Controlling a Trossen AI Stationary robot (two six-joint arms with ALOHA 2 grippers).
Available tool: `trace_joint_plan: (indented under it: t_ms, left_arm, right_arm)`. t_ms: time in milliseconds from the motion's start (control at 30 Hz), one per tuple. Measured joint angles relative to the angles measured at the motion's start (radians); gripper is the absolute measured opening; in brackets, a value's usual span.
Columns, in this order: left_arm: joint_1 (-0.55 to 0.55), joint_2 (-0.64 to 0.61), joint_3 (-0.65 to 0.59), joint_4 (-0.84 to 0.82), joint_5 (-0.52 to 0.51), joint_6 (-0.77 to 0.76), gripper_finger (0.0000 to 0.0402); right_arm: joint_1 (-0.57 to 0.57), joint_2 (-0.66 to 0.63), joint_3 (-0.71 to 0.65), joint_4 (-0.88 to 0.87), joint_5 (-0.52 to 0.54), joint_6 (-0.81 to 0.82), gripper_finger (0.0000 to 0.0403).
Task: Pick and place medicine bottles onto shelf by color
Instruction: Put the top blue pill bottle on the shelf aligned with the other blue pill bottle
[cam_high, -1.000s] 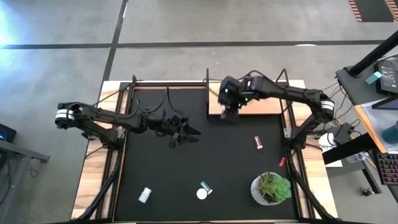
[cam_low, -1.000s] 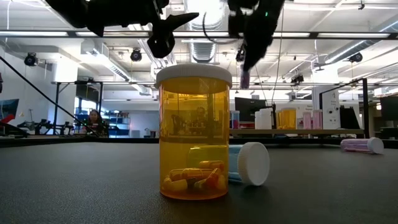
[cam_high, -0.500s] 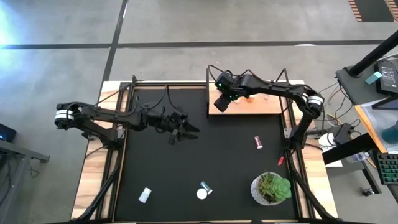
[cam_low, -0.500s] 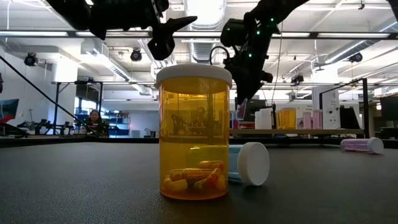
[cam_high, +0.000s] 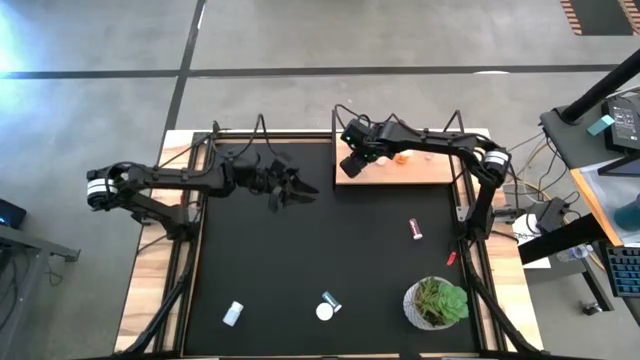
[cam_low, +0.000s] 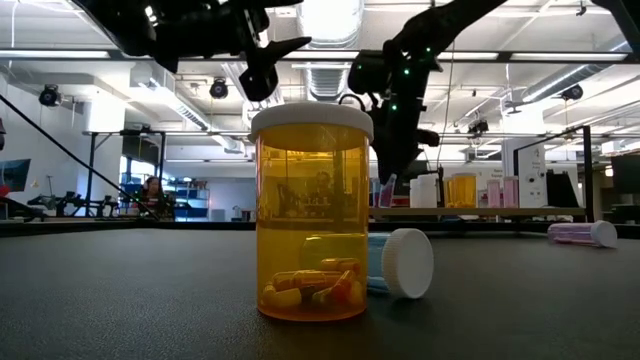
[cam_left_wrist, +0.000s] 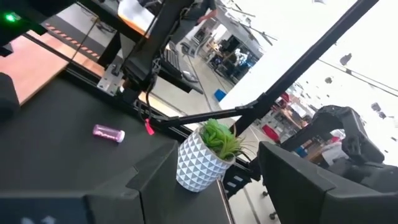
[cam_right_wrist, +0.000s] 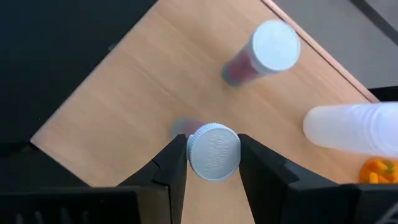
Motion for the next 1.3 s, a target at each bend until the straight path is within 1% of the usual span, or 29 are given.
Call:
trace_joint_plan:
  t_ms: [267,733,900,1000,1300]
  left_arm:
    - [0.015,-0.008,-0.001,-0.001,0.001,0.0,0.0208]
    - [0.034,-0.008,-0.003,-0.001,0.002,0.0,0.0208]
    - [0.034,-0.008,-0.003,-0.001,0.002,0.0,0.0208]
    - [0.034,-0.008,-0.003,-0.001,0.002,0.0,0.0208]
    - [0.034,-0.008,-0.004,-0.001,0.002,-0.001,0.0208]
  right_arm:
    - [-0.025,0.002,0.0,0.015,0.001,-0.019,0.0118]
    - [-0.024,0.002,0.0,0.02,0.0,-0.054,0.0118]
    - [-0.024,0.002,0.0,0.021,0.056,-0.06,0.0118]
    - [-0.024,0.002,0.0,0.021,0.059,-0.063,0.0118]
    - [-0.024,0.002,0.0,0.02,0.023,-0.073,0.0118]
